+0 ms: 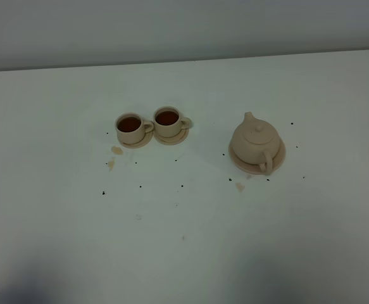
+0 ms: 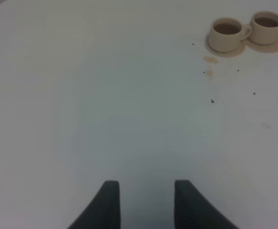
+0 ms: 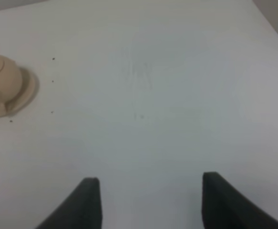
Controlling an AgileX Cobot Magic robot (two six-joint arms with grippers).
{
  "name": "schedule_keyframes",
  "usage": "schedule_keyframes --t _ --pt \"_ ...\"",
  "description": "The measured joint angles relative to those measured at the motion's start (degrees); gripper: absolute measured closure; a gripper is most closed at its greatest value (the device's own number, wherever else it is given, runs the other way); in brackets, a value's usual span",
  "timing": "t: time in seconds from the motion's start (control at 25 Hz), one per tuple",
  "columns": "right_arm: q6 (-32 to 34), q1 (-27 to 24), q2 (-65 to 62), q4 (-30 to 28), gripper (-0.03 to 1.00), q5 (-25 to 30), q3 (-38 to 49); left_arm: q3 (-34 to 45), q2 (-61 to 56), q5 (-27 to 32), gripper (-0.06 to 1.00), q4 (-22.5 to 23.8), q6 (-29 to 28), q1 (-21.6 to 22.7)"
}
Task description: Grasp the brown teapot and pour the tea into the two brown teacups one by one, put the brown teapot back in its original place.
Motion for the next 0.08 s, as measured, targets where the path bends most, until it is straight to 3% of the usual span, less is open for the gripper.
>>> schedule_keyframes --t 0.08 --pt "0.00 0.00 0.00 0.33 0.48 0.00 0.00 0.00 0.00 0.00 0.62 0.00 0.00 0.00"
